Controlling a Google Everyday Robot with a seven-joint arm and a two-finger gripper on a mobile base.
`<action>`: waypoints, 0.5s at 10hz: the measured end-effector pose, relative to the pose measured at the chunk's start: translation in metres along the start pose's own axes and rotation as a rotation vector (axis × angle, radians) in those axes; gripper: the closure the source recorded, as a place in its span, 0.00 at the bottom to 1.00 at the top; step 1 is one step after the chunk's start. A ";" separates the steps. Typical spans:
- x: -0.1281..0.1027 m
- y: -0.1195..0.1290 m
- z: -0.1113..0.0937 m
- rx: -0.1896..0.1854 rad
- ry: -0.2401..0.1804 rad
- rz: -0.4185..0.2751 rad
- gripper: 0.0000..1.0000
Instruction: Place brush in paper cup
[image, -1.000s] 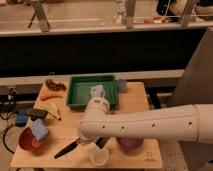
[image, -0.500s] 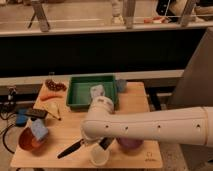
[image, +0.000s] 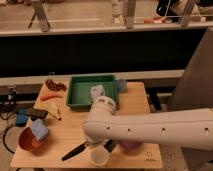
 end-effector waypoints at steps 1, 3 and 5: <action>0.002 0.006 0.003 -0.016 0.014 0.013 1.00; 0.010 0.018 0.008 -0.038 0.034 0.033 1.00; 0.018 0.028 0.010 -0.054 0.057 0.052 1.00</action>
